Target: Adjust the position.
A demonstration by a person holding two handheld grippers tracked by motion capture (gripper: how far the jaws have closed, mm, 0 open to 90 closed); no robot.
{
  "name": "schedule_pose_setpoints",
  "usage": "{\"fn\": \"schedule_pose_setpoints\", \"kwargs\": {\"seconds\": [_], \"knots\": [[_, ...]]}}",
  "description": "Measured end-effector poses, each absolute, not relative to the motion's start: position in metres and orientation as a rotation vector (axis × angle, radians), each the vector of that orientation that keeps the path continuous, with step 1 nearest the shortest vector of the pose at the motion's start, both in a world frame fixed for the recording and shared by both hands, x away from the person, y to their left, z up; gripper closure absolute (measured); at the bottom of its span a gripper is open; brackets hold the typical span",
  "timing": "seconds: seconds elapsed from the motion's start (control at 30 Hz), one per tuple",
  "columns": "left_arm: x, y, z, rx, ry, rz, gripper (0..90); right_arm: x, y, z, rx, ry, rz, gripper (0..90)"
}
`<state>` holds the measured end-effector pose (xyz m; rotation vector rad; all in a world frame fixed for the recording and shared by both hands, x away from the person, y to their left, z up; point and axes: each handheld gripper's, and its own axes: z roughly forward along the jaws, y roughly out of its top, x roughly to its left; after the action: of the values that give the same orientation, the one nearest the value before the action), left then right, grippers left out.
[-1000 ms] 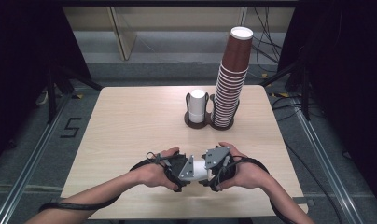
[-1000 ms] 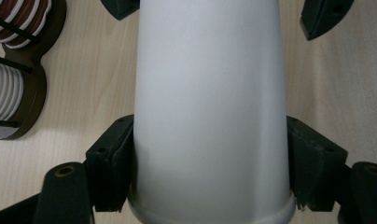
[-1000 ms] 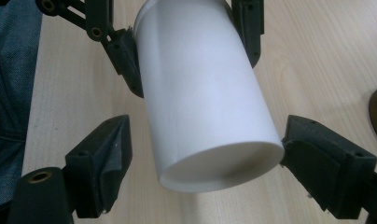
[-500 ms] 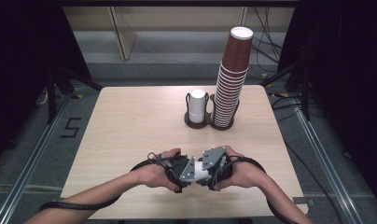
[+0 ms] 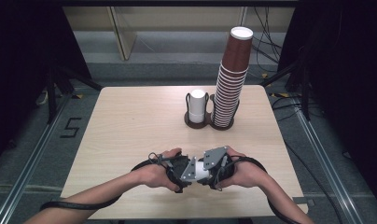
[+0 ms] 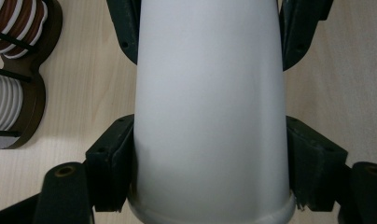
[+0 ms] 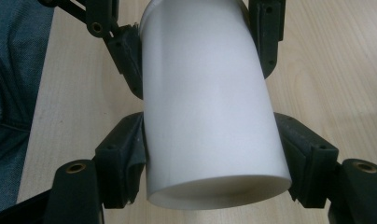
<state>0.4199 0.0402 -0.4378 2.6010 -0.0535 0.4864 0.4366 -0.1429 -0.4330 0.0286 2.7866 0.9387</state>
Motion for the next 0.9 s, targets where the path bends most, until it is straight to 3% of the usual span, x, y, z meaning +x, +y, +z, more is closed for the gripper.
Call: {"fn": "schedule_pose_setpoints", "kwargs": {"seconds": [0.6, 0.9], "knots": [[0.421, 0.041, -0.436, 2.598, -0.051, 0.483, 25.3, 0.435, -0.146, -0.433, 0.041, 2.795, 0.953, 33.5], [0.423, 0.044, -0.433, 2.520, 0.006, 0.488, 2.3, 0.434, -0.154, -0.432, -0.014, 2.738, 1.026, 34.2]]}}
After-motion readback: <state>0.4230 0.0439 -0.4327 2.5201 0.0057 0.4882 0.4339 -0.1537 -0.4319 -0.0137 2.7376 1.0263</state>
